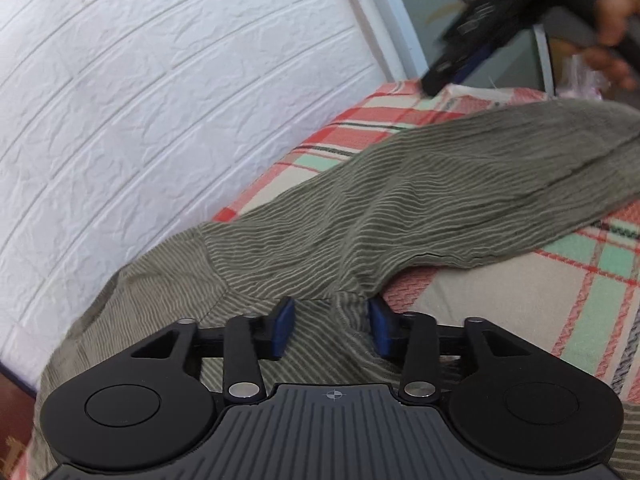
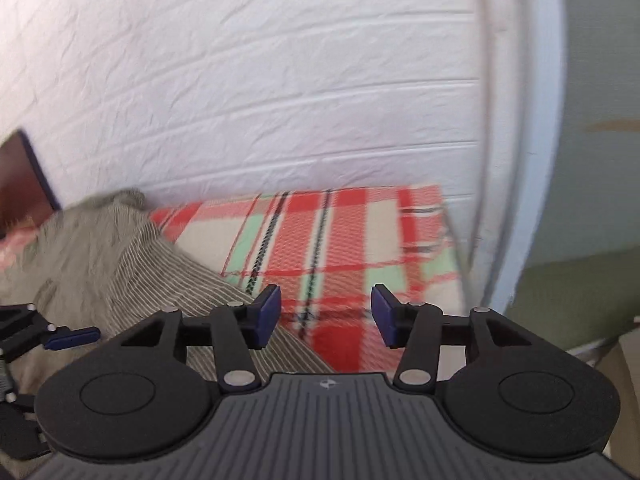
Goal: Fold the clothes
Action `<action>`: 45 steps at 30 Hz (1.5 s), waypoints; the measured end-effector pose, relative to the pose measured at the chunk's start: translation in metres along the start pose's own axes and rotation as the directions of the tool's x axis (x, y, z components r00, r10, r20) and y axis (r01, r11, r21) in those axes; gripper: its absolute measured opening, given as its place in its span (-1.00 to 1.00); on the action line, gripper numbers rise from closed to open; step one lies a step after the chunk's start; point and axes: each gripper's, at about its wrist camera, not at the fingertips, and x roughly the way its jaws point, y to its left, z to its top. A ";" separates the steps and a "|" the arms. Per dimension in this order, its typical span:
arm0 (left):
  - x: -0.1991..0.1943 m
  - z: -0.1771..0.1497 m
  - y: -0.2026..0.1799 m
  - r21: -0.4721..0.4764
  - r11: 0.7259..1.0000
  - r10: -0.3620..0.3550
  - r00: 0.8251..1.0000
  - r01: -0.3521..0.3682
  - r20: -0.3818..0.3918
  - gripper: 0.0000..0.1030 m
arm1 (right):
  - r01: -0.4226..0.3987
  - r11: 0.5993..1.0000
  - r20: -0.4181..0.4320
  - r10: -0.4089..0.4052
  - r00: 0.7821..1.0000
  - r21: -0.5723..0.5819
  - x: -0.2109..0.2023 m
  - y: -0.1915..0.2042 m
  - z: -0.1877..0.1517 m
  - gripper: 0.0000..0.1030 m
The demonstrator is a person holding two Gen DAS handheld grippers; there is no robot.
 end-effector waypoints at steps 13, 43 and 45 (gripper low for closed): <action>0.000 0.006 -0.018 0.058 0.997 0.057 0.998 -0.056 -0.014 0.28 | 0.016 0.846 -0.030 0.000 1.000 0.533 -0.155 -0.125 -0.131 0.50; -0.010 0.014 0.026 -0.233 0.962 -0.159 0.985 0.139 -0.072 -0.11 | -0.327 0.821 0.283 0.211 0.935 0.468 -0.189 -0.072 -0.069 -0.61; -0.014 0.014 0.037 -0.284 0.944 -0.192 0.979 0.167 -0.064 0.09 | -0.347 0.840 0.297 0.235 0.926 0.418 -0.191 -0.056 -0.051 -0.61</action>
